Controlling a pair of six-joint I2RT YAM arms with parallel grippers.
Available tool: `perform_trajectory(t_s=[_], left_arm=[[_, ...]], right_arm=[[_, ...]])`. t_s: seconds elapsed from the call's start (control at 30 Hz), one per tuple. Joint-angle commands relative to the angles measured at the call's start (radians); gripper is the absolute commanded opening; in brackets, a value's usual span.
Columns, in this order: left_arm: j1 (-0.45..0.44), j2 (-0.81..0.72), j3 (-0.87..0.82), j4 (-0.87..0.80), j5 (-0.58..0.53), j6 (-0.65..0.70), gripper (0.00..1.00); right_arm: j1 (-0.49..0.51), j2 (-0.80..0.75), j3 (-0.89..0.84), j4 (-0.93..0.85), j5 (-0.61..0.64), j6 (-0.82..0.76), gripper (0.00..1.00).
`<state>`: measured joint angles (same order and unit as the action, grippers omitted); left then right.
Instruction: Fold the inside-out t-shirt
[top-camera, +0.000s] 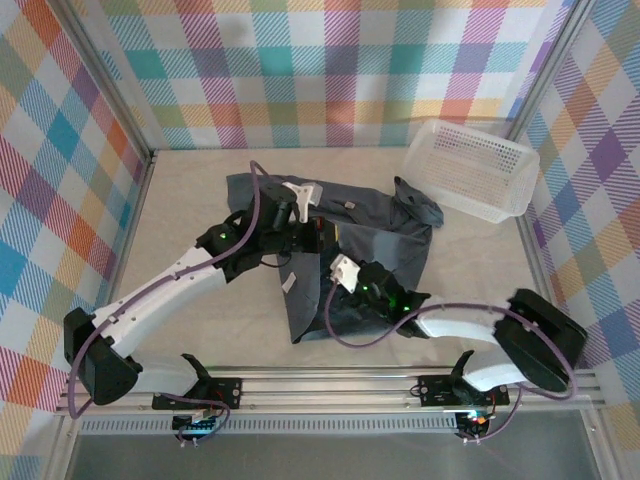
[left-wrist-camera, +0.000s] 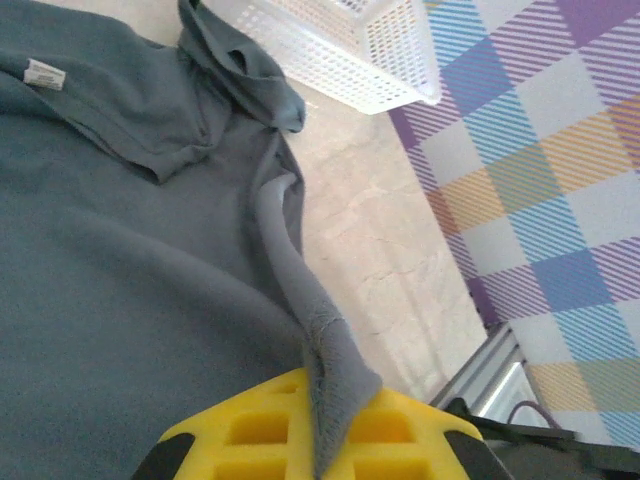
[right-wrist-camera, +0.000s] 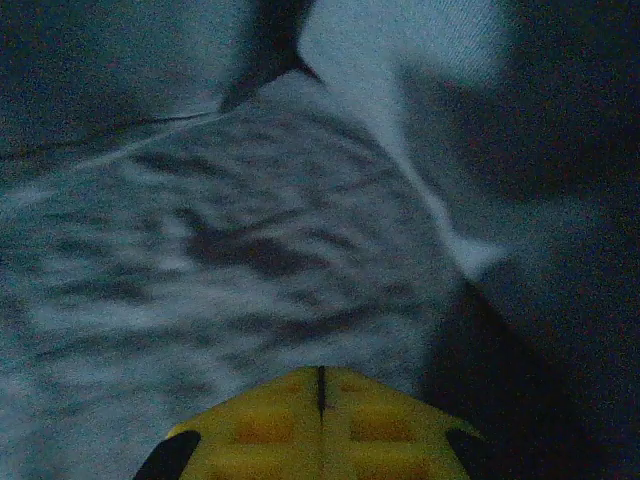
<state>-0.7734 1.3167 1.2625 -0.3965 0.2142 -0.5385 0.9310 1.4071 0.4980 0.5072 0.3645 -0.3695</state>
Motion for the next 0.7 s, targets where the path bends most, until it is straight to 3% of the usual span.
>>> perform_trajectory(t_s=[0.0, 0.07, 0.2, 0.3, 0.4, 0.47, 0.67], left_arm=[[0.006, -0.048, 0.049, -0.046, 0.025, -0.014, 0.0], [0.006, -0.057, 0.059, -0.05, 0.047, -0.016, 0.0], [-0.009, -0.066, 0.12, -0.012, 0.114, -0.053, 0.0], [-0.039, -0.069, 0.194, -0.006, 0.106, -0.045, 0.0], [-0.071, -0.062, 0.26, 0.003, 0.083, -0.025, 0.0], [-0.087, -0.049, 0.296, 0.011, 0.08, -0.02, 0.0], [-0.123, 0.007, 0.417, 0.023, 0.089, 0.0, 0.0]], right_arm=[[-0.007, 0.117, 0.102, 0.274, 0.215, -0.337, 0.0], [-0.049, 0.172, 0.166, 0.224, 0.251, -0.342, 0.0], [-0.188, 0.23, 0.294, -0.049, 0.236, -0.121, 0.0], [-0.263, 0.252, 0.375, -0.275, 0.116, 0.072, 0.0], [-0.272, 0.239, 0.438, -0.417, -0.103, 0.136, 0.0], [-0.272, 0.235, 0.511, -0.511, -0.183, 0.231, 0.0], [-0.293, 0.222, 0.533, -0.364, -0.31, 0.45, 0.04]])
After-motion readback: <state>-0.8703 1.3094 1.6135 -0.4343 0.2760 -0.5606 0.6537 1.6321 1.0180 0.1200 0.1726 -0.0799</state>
